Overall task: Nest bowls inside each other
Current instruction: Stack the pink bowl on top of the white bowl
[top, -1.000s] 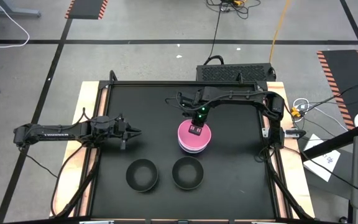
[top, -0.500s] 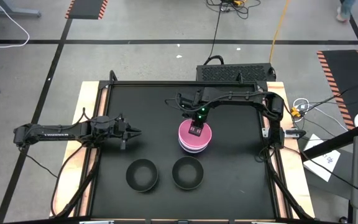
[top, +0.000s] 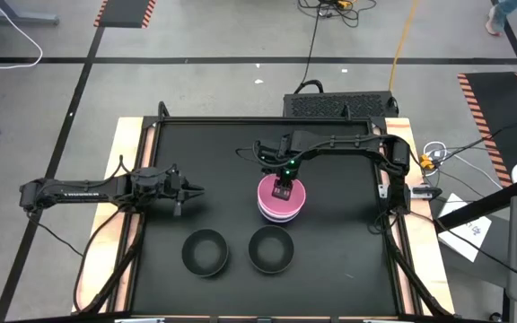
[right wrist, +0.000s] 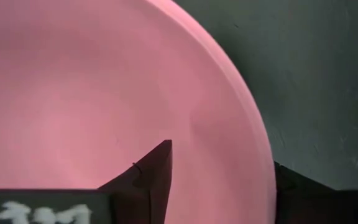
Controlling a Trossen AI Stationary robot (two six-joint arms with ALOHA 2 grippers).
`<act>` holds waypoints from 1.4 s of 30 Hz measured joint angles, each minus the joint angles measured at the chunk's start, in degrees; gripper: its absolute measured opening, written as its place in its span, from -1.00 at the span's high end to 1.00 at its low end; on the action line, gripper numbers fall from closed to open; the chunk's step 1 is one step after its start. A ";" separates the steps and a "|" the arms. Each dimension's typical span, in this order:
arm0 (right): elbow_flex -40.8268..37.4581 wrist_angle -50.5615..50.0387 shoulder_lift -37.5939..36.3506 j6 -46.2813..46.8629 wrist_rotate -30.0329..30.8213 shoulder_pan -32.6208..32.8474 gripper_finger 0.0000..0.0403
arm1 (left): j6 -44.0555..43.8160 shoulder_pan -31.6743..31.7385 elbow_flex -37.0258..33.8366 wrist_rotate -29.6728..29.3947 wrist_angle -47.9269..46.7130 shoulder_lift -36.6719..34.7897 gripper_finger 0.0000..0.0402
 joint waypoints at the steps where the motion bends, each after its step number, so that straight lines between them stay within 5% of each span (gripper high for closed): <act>1: 0.00 0.08 0.00 -0.02 0.00 0.00 0.25 | -0.02 0.01 0.00 0.01 0.00 0.00 0.72; 17: 0.00 0.91 0.00 1.53 -0.32 0.07 -0.25 | 0.00 -0.01 0.00 0.01 0.02 0.00 0.72; 42: -0.15 1.09 -3.08 2.73 6.09 5.77 -0.27 | -1.29 0.01 0.00 0.01 0.02 0.02 0.72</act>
